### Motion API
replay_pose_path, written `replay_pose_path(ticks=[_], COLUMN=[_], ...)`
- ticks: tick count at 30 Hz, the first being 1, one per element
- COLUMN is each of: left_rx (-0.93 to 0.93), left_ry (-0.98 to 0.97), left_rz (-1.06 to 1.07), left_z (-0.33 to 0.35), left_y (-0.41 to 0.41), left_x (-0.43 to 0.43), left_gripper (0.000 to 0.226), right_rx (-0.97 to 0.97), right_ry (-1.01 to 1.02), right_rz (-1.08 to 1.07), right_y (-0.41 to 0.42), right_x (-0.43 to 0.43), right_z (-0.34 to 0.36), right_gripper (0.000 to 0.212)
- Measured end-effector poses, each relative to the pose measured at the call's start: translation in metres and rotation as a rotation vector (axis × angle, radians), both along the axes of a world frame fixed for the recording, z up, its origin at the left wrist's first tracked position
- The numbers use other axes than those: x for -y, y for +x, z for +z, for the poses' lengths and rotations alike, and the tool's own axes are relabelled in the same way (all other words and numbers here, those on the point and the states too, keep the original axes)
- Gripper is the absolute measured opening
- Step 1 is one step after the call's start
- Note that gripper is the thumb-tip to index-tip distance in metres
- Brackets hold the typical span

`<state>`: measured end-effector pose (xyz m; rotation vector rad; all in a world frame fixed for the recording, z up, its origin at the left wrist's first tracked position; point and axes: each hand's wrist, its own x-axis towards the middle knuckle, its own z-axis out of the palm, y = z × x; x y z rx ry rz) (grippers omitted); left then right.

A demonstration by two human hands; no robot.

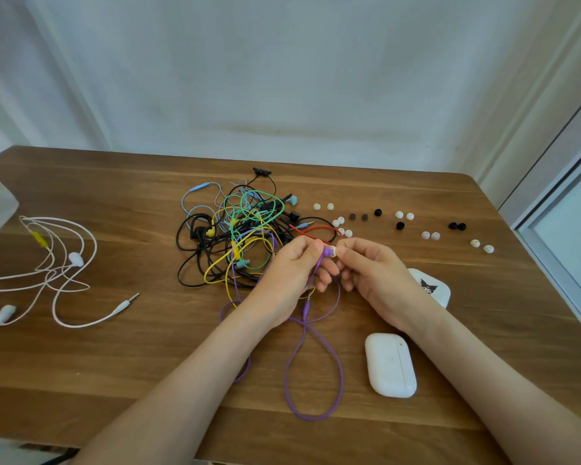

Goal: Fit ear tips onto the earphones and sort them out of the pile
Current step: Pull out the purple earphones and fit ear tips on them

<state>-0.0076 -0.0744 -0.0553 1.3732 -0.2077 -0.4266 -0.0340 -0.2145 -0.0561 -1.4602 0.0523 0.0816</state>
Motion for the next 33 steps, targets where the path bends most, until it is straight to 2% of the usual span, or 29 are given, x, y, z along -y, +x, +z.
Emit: replay_pose_path(ticks=[24, 33], left_rx=[0.058, 0.148], left_ry=[0.058, 0.233], left_rz=[0.027, 0.062], left_z=[-0.0067, -0.0089], left_y=[-0.0004, -0.0002], left_x=[0.0011, 0.0006], left_gripper=[0.023, 0.02], right_rx=[0.011, 0.039], right_ry=[0.051, 0.009], right_rz=[0.099, 0.052], right_y=[0.0006, -0.0001], right_x=[0.0064, 0.004], right_z=[-0.0025, -0.0065], right_gripper=[0.02, 0.022])
